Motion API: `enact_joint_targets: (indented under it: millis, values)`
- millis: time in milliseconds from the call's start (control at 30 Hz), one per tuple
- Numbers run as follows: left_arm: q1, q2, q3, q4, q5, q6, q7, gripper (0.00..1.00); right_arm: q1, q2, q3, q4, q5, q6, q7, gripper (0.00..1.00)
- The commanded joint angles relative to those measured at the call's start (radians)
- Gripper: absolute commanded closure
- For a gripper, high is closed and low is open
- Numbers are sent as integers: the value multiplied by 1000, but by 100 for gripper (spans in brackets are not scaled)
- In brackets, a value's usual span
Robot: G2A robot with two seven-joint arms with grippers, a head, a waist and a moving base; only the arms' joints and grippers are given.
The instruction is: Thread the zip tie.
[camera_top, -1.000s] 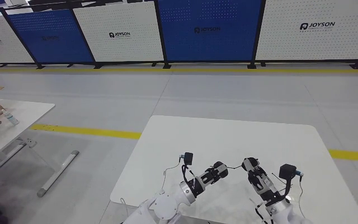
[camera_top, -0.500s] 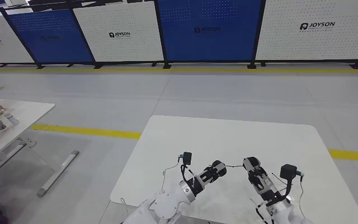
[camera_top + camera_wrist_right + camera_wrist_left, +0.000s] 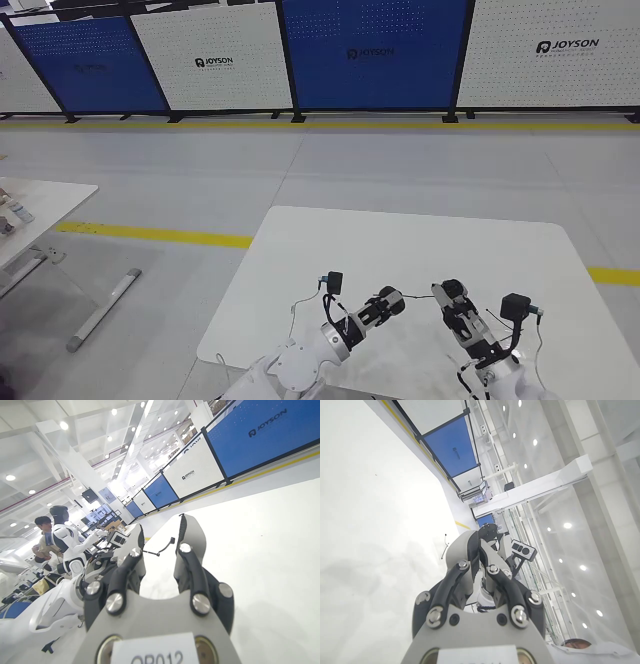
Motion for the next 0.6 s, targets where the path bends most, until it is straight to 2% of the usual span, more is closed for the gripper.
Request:
enact_joint_targets:
  millis: [0,133,300,333,367,400,567]
  values:
    - [0,-1,-1,1,-1,6,12,100,-1,0,0,-1,-1,0,1,65]
    - [2,-1,-10,-4,-6,23,30,100,-6,2,5,-7,-7,0,3,56]
    - [15,2,-37,-34,-7,50,59,100,-18,7,17,-16,-15,0,3,51]
    - [19,2,-41,-41,-4,52,62,100,-20,8,19,-17,-15,0,3,41]
    - [24,3,-46,-50,2,53,69,100,-22,9,21,-18,-16,0,6,18]
    - [29,4,-50,-56,4,52,74,100,-24,9,22,-19,-16,0,9,0]
    - [32,4,-52,-60,4,50,78,100,-27,10,23,-24,-7,0,16,0]
